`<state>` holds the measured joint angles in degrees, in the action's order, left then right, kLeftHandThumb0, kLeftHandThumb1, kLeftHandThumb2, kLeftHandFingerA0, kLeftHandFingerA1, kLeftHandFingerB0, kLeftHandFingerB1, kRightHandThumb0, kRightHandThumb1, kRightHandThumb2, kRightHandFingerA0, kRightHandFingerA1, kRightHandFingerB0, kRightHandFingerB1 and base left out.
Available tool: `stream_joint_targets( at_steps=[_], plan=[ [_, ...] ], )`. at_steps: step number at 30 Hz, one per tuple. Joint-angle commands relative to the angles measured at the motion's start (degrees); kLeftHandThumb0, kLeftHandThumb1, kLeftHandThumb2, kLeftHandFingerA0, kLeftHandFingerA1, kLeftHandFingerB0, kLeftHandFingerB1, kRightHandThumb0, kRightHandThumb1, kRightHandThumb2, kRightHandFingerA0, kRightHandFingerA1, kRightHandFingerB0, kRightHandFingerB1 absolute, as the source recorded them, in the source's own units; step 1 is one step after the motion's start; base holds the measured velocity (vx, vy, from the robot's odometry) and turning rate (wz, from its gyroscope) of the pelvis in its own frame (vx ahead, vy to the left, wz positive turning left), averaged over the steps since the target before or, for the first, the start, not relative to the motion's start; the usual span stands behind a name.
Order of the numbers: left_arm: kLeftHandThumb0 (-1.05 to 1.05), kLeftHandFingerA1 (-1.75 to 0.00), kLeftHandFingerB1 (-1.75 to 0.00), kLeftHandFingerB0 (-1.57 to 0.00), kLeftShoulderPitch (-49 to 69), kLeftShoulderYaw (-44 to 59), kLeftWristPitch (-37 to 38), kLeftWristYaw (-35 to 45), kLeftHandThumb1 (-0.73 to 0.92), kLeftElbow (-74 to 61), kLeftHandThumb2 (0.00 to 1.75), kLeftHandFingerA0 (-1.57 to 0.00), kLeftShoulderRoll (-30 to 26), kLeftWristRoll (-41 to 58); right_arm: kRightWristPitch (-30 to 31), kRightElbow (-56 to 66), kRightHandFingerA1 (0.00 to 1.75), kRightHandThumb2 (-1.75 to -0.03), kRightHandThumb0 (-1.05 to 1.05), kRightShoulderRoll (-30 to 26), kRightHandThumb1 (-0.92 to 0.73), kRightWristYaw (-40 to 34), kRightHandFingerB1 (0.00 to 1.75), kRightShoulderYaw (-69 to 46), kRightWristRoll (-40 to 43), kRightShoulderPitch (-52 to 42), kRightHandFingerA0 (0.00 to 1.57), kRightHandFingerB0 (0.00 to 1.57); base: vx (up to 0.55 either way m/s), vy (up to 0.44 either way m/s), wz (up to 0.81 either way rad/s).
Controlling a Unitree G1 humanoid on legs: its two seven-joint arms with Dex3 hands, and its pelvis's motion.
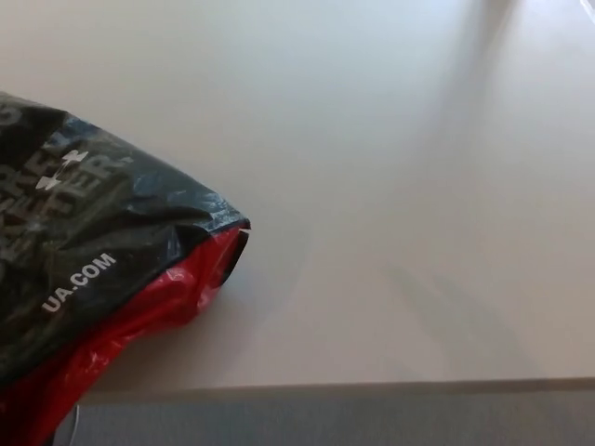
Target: A plastic bag is kept in the middle of the desk and the robot uses both its hands to grab the bag from the left and right and brings its hands close together to compress the bag
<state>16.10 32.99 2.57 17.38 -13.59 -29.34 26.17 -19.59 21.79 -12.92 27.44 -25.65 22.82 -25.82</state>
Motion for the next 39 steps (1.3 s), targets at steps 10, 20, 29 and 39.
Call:
stream_joint_targets(
  at_steps=[10,20,29,39],
  plan=[
    [-0.86,-0.16,-0.17,-0.04,30.5,-14.2,37.2,28.6,0.67,11.4,1.07,0.0,33.9,8.5,-21.7,-21.4,0.22,-1.12,-0.77,10.0,-0.81,2.5,0.21,3.7,-8.2,-13.0,0.0,0.0,0.0,0.0,0.0],
    [-0.9,-0.15,-0.16,-0.07,31.9,-11.9,39.4,30.4,0.68,12.7,1.07,-0.01,37.1,9.9,-28.9,-23.5,0.22,-1.08,-0.77,14.0,-0.77,0.0,0.25,3.6,-11.1,-13.2,0.0,0.02,0.0,0.0,0.0],
    [-0.85,-0.21,-0.22,-0.06,29.7,-11.0,43.1,31.6,0.68,14.5,1.07,0.0,38.1,9.8,-30.0,-24.4,0.26,-1.08,-0.76,14.5,-0.75,-1.8,0.27,3.6,-13.9,-12.2,0.0,0.08,0.0,0.0,0.0],
    [-0.82,-0.23,-0.23,-0.05,29.7,-11.4,43.4,32.0,0.67,14.7,1.09,0.0,38.1,9.9,-32.4,-27.2,0.2,-1.07,-0.81,13.2,-0.77,-2.3,0.23,4.1,-14.2,-10.4,0.02,0.04,0.0,0.0,0.0]
  ],
)
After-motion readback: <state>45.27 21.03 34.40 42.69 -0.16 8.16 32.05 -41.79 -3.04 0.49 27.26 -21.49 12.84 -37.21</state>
